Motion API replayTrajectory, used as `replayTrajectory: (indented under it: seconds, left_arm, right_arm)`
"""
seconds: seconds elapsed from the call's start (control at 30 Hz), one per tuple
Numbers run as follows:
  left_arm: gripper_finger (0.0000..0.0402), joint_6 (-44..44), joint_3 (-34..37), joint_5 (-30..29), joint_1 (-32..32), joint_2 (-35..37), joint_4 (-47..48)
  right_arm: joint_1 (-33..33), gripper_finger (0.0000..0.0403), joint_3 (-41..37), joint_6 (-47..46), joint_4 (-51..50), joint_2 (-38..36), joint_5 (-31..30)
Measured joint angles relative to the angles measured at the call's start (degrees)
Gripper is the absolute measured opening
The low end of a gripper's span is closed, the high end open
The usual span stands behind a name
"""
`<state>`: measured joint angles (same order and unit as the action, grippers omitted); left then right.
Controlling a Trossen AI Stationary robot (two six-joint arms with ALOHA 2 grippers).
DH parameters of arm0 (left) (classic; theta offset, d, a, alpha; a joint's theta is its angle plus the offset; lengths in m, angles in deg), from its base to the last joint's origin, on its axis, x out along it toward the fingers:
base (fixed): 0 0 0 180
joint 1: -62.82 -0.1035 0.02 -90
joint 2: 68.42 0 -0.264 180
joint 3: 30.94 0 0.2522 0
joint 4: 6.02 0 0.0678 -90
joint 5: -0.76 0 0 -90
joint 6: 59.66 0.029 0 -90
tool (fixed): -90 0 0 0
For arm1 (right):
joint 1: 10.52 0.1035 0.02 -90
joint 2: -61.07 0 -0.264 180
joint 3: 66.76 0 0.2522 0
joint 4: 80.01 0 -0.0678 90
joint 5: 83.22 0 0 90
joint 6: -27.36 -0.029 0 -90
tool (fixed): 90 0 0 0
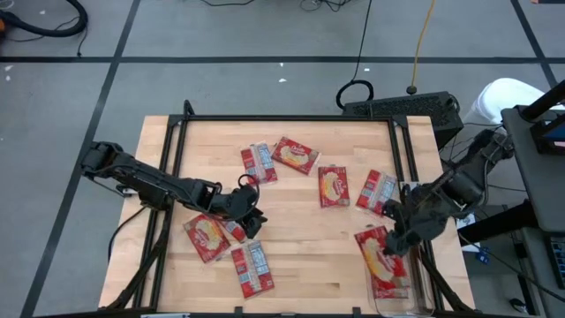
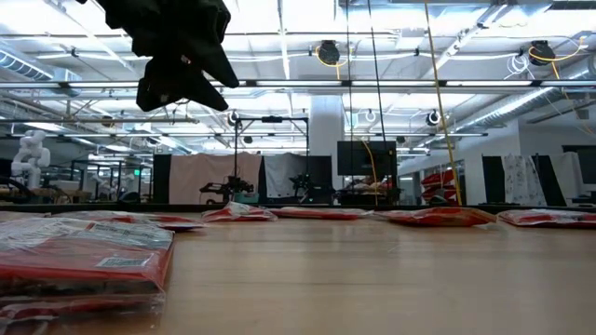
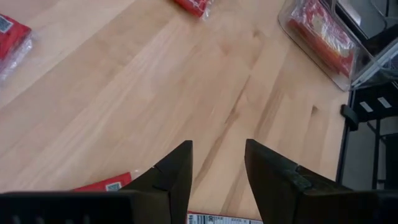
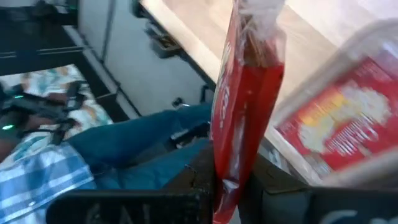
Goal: Sort popcorn bags into baskets
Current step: Put the popcorn bag into the transparent bin
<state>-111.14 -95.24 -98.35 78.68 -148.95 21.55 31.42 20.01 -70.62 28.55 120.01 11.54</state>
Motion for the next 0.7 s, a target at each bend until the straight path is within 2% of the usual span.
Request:
replayTrajectory:
  seconds: [0.4, 0.7]
  left_arm:
    - [0.0149, -0.07, 0.0, 0.0, -0.01, 0.0, 0.04]
    - [0.015, 0.32, 0.0, 0.0, -0.03, 0.0, 0.09]
  right_arm:
    - [8.13, 0.0022, -1.65, -14.18, -8.8, -0.26, -0.08]
    - [10.75, 0.0022, -9.44, -22.88, -4.17, -0.24, -0.23]
